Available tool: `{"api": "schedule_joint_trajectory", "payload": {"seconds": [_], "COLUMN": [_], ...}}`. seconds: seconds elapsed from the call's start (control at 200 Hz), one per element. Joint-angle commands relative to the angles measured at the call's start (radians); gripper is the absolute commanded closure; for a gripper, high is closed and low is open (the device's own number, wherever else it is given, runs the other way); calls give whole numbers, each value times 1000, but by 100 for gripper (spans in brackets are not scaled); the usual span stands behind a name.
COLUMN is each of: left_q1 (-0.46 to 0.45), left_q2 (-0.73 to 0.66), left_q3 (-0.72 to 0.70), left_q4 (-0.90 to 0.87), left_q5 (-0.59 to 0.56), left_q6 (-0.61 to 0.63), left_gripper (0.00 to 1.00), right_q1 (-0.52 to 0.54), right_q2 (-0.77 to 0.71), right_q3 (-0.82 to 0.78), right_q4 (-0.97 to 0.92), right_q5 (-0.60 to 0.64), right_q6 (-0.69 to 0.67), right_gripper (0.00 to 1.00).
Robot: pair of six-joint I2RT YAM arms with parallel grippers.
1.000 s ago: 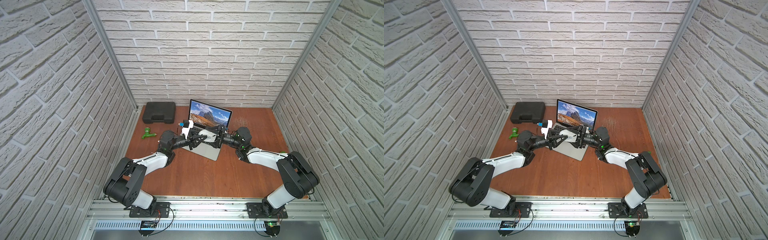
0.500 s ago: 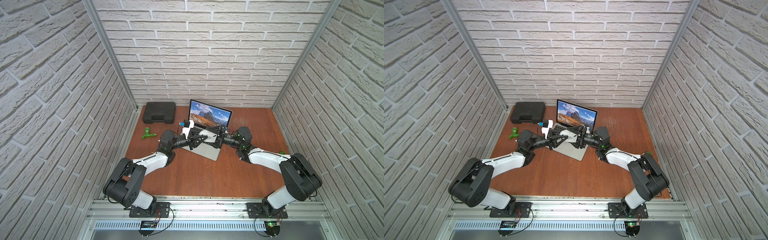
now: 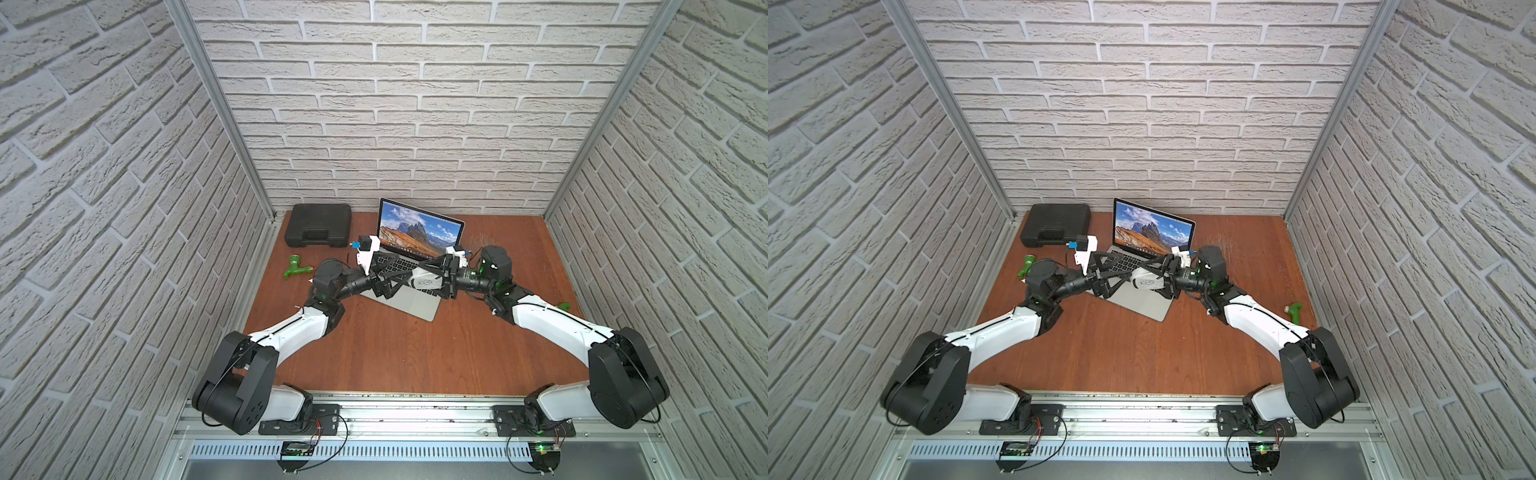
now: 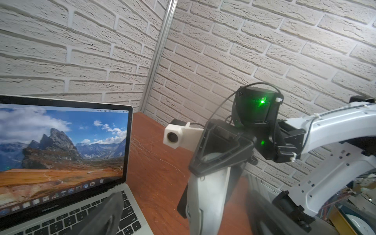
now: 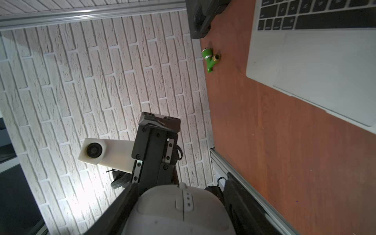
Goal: Remove the wireless mouse receiver from the laptop
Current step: Place the mouse at the center of the board.
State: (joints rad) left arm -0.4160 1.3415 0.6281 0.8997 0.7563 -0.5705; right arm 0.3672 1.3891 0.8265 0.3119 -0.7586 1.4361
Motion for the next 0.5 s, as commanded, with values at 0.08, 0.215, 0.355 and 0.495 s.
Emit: {"api": "schedule_joint_trajectory", "payload": {"seconds": [0.08,0.215,0.355,0.495], "left_q1": [43,54,67,69], "left_q2": [-98,-141,-153,-144], "left_q3": [-45,-65,-103,-128], "left_q4": [-64,-125,-105,-77], "left_q5": [-80,-146,-207,-260], "left_q6": [56,96,102,111], "left_gripper": [2,2,2,2], "right_q1": [-21,-11,27,88], "right_q2": [-158,-258,-305,-320], "right_q3": [152,127,47,-58], "right_q4": [-638,-770,-724,-539], "right_q5": [331,677,994,1278], "right_q6": [-643,-875,-1001,-1061], "right_gripper": [97,97,97,97]}}
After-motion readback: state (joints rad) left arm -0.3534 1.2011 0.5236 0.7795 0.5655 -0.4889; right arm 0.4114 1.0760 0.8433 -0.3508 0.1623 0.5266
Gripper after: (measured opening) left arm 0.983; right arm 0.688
